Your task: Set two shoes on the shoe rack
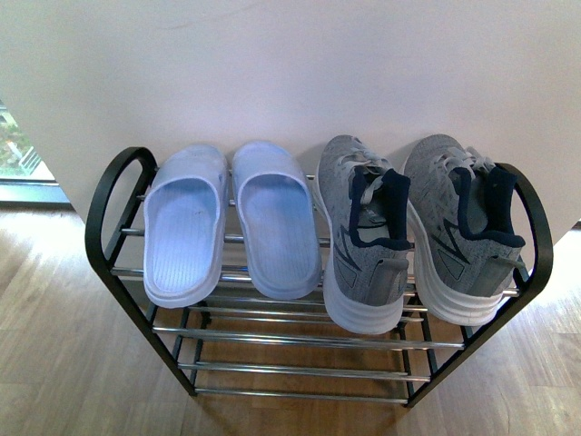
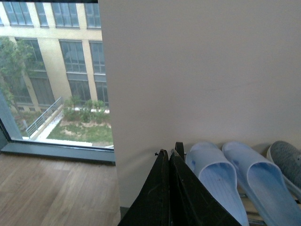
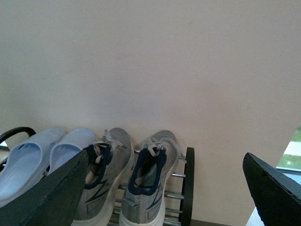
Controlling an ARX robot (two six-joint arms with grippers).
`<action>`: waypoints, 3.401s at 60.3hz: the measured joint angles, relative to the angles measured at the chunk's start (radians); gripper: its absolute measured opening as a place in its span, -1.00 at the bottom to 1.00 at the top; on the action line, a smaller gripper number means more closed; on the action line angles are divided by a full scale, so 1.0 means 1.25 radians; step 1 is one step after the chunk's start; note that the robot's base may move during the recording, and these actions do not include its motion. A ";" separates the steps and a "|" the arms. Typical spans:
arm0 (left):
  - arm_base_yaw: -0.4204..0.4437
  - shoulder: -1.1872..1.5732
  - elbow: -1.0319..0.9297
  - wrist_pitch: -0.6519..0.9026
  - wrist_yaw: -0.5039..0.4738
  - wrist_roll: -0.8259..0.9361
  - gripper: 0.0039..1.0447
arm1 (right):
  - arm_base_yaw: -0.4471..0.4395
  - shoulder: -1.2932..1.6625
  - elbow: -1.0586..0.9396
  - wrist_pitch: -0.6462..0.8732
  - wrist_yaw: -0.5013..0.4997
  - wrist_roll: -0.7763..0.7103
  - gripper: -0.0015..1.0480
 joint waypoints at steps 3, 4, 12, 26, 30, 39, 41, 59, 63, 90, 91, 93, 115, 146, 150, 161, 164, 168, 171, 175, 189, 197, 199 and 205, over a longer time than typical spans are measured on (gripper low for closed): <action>0.000 -0.007 0.000 0.000 -0.001 0.000 -0.98 | 0.000 0.000 0.000 0.000 0.000 0.000 0.82; 0.000 -0.009 -0.001 0.000 -0.002 0.000 -0.98 | 0.000 0.000 0.000 0.000 0.000 0.000 0.82; 0.001 -0.017 -0.009 0.000 -0.001 0.000 -0.98 | 0.000 0.000 0.000 0.000 0.000 0.000 0.82; 0.001 -0.038 -0.036 0.001 0.000 0.000 -0.98 | 0.000 0.000 0.000 0.000 0.000 0.000 0.82; 0.001 -0.038 -0.036 0.001 0.000 0.000 -0.98 | 0.000 0.000 0.000 0.000 0.000 0.000 0.82; 0.001 -0.038 -0.036 0.001 0.000 0.000 -0.98 | 0.000 0.000 0.000 0.000 0.000 0.000 0.82; 0.001 -0.038 -0.036 0.001 0.000 0.000 -0.98 | 0.000 0.000 0.000 0.000 0.000 0.000 0.82; 0.001 -0.038 -0.036 0.001 0.000 0.000 -0.27 | 0.000 0.000 0.000 0.000 0.000 0.000 0.82; 0.001 -0.038 -0.036 0.001 0.000 0.000 0.04 | 0.000 0.000 0.000 0.000 0.000 0.000 0.82; 0.001 -0.038 -0.036 0.001 0.000 0.002 0.83 | 0.000 0.000 0.000 0.000 0.000 0.000 0.82; 0.001 -0.038 -0.036 0.001 0.000 0.002 0.83 | 0.000 0.000 0.000 0.000 0.000 0.000 0.82; 0.001 -0.038 -0.036 0.001 0.000 0.002 0.83 | 0.000 0.000 0.000 0.000 0.000 0.000 0.82; 0.001 -0.038 -0.036 0.001 0.000 0.002 0.83 | 0.000 0.000 0.000 0.000 0.000 0.000 0.82; 0.001 -0.038 -0.036 0.001 0.000 0.002 0.83 | 0.000 -0.001 0.000 0.000 0.000 0.000 0.82; 0.001 -0.038 -0.036 0.001 0.000 0.002 0.83 | 0.000 0.000 0.000 0.000 0.000 0.000 0.82; 0.001 -0.038 -0.036 0.001 0.000 0.002 0.83 | 0.000 0.000 0.000 0.000 0.000 0.000 0.82; 0.001 -0.038 -0.036 0.001 0.000 0.002 0.83 | 0.000 0.000 0.000 0.000 0.000 0.000 0.82; 0.001 -0.038 -0.036 0.001 0.000 0.002 0.83 | 0.000 0.000 0.000 0.000 0.000 0.000 0.82; 0.001 -0.038 -0.036 0.001 0.000 0.002 0.83 | 0.000 0.000 0.000 0.000 0.000 0.000 0.82; 0.001 -0.038 -0.036 0.001 0.000 0.002 0.83 | 0.000 0.000 0.000 0.000 0.000 0.000 0.82; 0.001 -0.038 -0.036 0.001 0.000 0.002 0.83 | 0.000 0.000 0.000 0.000 0.000 0.000 0.82; 0.001 -0.038 -0.036 0.001 0.000 0.002 0.83 | 0.000 0.000 0.000 0.000 0.000 0.000 0.82; 0.001 -0.038 -0.036 0.001 0.000 0.002 0.83 | 0.000 0.000 0.000 0.000 0.000 0.000 0.82; 0.001 -0.038 -0.036 0.001 -0.001 0.002 0.83 | 0.000 -0.002 0.000 0.000 0.000 0.000 0.82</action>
